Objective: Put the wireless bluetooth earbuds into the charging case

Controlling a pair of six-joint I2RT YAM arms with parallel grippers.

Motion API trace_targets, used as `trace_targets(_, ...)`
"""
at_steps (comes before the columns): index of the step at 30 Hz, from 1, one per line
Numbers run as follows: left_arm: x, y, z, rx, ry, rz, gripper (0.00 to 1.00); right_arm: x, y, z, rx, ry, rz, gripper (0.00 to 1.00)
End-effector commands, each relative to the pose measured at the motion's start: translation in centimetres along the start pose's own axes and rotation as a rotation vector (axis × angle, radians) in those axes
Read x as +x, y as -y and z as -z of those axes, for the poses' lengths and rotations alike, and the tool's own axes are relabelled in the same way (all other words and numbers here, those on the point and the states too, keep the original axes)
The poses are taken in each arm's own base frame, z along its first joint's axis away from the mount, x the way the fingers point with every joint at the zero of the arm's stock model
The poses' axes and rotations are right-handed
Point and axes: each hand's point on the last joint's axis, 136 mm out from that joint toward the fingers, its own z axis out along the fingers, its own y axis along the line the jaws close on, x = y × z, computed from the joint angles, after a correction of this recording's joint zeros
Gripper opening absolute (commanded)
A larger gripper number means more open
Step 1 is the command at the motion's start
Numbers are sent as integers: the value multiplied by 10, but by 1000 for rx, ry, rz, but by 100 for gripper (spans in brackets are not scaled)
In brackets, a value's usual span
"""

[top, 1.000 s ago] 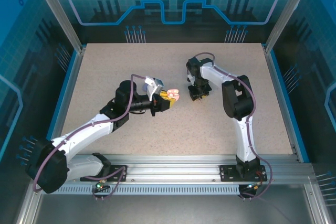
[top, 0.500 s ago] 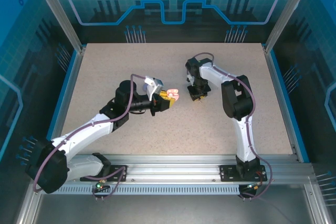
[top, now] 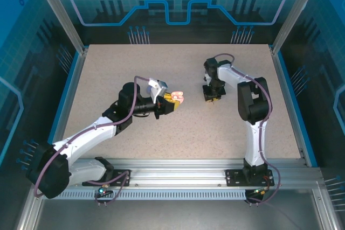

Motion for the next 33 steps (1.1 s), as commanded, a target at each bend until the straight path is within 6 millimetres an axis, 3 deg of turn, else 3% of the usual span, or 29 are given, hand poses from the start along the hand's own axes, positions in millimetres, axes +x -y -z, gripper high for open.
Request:
trace_targets(1, -6, -2, 3, -13, 11, -10, 7, -4, -1, 10, -26, 33, -36, 27)
trace_targets(13, -5, -3, 2, -16, 7, -10, 7, 10, 4, -7, 38, -80, 95, 41)
trace_targets(33, -7, -3, 1, -17, 6, -10, 7, -3, 5, -25, 133, -106, 164, 37)
